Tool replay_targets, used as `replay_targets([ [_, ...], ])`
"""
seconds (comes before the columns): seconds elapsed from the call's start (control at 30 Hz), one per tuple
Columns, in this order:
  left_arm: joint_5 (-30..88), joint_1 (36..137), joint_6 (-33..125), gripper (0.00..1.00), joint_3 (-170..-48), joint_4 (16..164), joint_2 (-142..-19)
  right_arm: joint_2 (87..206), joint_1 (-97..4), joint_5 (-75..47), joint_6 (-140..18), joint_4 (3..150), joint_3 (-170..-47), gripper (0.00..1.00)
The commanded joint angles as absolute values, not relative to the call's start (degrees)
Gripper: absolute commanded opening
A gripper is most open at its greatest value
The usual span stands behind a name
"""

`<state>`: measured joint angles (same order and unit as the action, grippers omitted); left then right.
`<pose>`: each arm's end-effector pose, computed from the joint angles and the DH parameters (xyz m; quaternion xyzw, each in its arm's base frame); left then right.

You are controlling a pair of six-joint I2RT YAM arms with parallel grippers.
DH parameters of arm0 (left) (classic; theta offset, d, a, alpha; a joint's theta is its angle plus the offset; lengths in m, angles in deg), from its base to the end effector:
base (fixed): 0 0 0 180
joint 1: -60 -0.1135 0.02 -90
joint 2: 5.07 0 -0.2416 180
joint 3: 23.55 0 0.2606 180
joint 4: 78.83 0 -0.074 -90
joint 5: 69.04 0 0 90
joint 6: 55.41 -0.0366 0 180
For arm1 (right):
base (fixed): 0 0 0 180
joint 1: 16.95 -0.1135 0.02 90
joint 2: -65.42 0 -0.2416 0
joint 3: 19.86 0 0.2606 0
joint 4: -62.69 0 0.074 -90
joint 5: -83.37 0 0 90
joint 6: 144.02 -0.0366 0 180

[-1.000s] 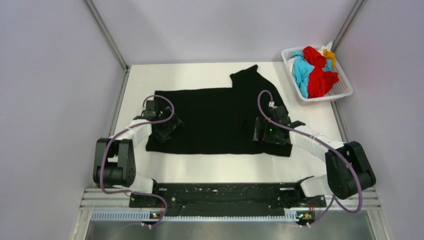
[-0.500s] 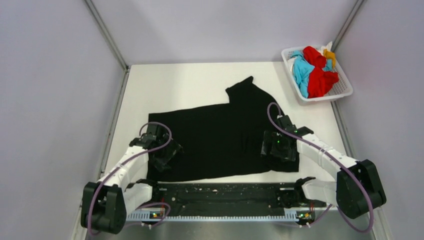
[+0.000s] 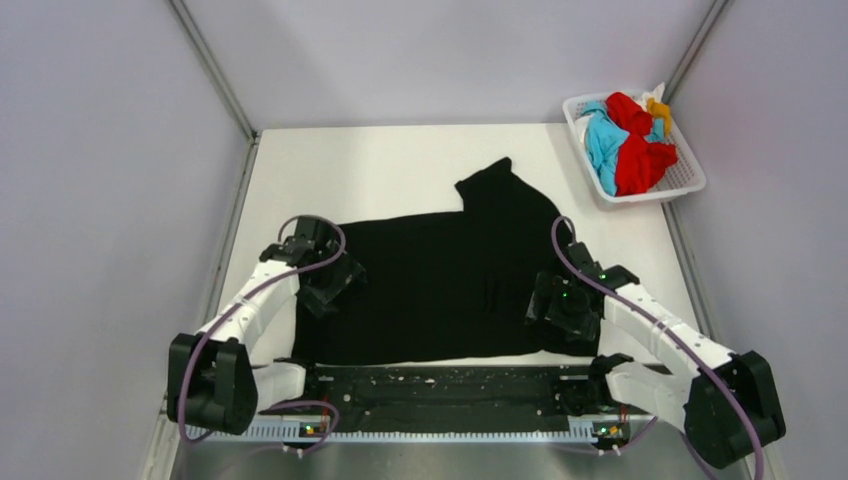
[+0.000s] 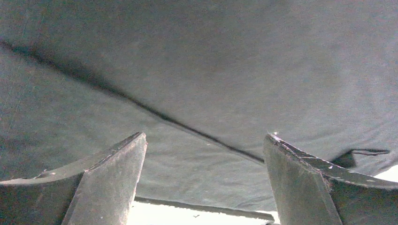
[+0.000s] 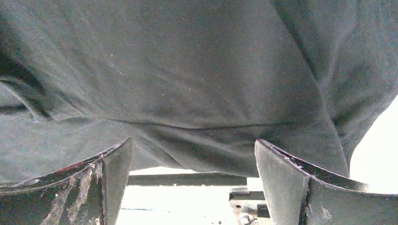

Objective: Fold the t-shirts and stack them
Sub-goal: Fold the flattened tshirt in 1/3 of the way, then grab the side of the flattened tshirt furthest away from the robot with both arms

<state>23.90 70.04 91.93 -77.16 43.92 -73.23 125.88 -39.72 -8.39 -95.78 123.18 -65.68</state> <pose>0.2132 -0.0397 0.1673 -0.3923 0.9058 -0.1088 0.1175 0.1668 0.0712 0.1510 0.1616 0.9782 0.0819 0.1013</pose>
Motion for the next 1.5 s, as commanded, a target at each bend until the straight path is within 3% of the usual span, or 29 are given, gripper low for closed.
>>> replay_targets([
  [0.0, 21.5, 70.2, 88.1, 0.99, -84.4, 42.8, -74.9, 122.5, -40.4, -9.9, -99.7, 125.2, -63.5, 0.99],
  [0.27, 13.8, 66.1, 83.5, 0.99, -93.6, 44.5, -80.8, 120.1, -42.6, -1.5, -94.4, 115.1, -72.6, 0.99],
  [0.43, 13.2, 55.7, 80.3, 0.99, -95.7, 55.5, -85.6, 127.0, -42.5, 0.3, -87.0, 91.5, -77.0, 0.99],
  [0.57, 14.6, 50.7, 76.8, 0.98, -103.7, 55.6, -95.5, 137.3, -40.7, 3.7, -85.6, 80.0, -83.0, 0.99],
  [0.9, 14.9, 49.6, 72.8, 0.74, -122.7, 47.5, -118.5, 165.9, -37.4, 5.4, -76.6, 80.8, -109.5, 0.99],
  [1.33, 17.3, 50.5, 69.6, 0.47, -122.8, 43.9, -121.8, 179.8, -35.5, 6.5, -73.0, 83.6, -127.4, 0.99],
  [1.47, 14.5, 51.6, 69.0, 0.47, -121.8, 41.2, -121.3, 180.9, -35.4, 7.3, -72.2, 84.4, -129.7, 0.99],
])
